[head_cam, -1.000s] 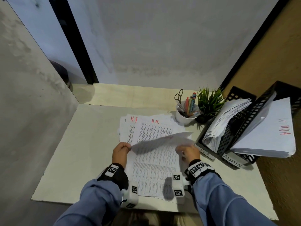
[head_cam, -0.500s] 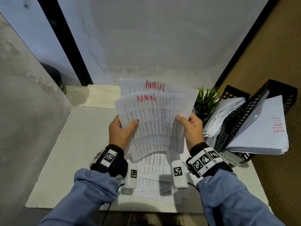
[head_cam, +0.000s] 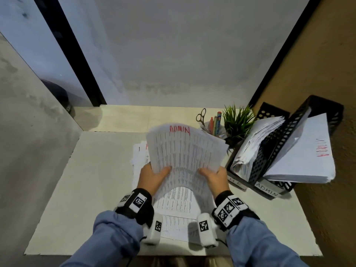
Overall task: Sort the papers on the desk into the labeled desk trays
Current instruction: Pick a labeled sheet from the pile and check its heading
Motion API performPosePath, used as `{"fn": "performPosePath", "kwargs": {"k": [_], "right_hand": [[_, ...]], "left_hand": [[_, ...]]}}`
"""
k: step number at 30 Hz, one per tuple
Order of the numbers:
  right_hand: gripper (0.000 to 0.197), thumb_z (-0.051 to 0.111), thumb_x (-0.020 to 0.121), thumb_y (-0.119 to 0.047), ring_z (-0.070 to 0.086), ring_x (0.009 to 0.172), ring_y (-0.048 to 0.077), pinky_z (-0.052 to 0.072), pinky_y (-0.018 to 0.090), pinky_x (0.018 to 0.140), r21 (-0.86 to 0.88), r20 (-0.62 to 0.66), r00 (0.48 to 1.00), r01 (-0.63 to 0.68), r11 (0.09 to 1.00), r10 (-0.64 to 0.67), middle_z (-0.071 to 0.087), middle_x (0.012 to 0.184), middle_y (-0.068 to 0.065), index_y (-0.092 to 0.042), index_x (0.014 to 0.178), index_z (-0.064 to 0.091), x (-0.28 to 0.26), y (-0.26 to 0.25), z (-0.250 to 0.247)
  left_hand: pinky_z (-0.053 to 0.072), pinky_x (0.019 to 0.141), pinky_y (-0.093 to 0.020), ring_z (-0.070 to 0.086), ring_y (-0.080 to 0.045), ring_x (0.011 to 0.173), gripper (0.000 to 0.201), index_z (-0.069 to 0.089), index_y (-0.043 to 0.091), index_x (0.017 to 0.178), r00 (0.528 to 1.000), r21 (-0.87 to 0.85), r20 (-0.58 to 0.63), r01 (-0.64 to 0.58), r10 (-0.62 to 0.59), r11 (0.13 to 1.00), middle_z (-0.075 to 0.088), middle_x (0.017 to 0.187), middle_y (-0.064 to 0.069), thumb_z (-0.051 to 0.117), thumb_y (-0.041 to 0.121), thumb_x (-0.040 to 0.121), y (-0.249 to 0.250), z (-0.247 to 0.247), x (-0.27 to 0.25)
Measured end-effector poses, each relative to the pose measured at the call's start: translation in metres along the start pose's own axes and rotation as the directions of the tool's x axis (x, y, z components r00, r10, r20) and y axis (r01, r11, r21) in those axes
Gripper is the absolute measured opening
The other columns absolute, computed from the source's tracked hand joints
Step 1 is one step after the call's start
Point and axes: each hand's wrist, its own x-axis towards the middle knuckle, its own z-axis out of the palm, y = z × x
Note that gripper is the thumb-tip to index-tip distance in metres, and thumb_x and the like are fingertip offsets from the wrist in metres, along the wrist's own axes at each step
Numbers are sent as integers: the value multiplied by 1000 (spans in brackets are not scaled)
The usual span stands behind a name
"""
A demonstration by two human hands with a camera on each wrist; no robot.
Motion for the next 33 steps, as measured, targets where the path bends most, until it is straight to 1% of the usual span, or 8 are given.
{"fn": "performPosePath", "kwargs": {"k": [4,8,11,14,16,24,29,33], "right_hand": [[17,61,85,2,64,84,16,53,13,61,-41,4,980,200,979,-200,66,89,2,-9,97,62,3,-34,-25],[21,59,88,-4,66,96,14,54,20,76,17,-56,904,425,905,-423,68,103,0,-16,106,63,-4,-79,-79],[21,63,86,-20,63,98,19,53,34,85,-117,-283,782,547,829,-556,67,103,3,-25,106,63,-11,-104,-129],[35,63,82,-35,56,107,17,49,46,94,-356,-518,651,426,832,-555,58,111,-3,-26,116,58,-9,-107,-175],[53,64,79,-47,43,124,22,39,50,104,-437,-609,625,249,865,-487,47,129,2,-26,126,51,-4,-104,-197],[112,58,70,-73,-4,145,33,0,56,116,-672,-548,791,-222,707,-272,0,158,10,-16,151,5,26,-83,-175],[106,72,75,-38,19,139,39,13,59,112,-551,-661,740,-365,750,-126,19,153,16,-13,150,1,39,-79,-197],[61,68,76,-14,51,115,38,44,45,93,-447,-683,723,-301,842,-104,51,129,20,-3,130,42,41,-75,-222]], "left_hand": [[54,75,-43,64,-28,76,25,64,3,83,991,-18,92,-92,93,996,64,80,-15,60,27,87,34,4,-3],[40,56,-19,47,-11,56,33,50,3,61,947,-3,126,-298,296,954,46,58,-1,57,13,91,98,21,-21],[31,52,-26,36,-17,50,44,37,9,53,854,13,155,-504,496,864,34,52,-2,57,13,91,147,43,-38],[30,51,-28,36,-22,49,39,42,9,53,778,43,144,-622,611,782,38,50,-9,58,13,89,175,73,-45],[25,48,-21,33,-10,46,42,40,22,54,715,122,115,-699,689,705,34,47,8,57,7,89,187,95,-48],[30,52,2,44,-3,54,23,68,7,101,633,248,136,-766,762,593,44,60,12,51,1,86,196,161,-48],[28,50,1,40,-1,47,23,67,7,99,635,227,158,-769,756,598,40,61,10,50,-1,85,196,181,-55],[31,49,0,39,1,45,20,67,5,98,616,240,134,-780,776,578,37,60,10,50,1,88,198,188,-59]]}}
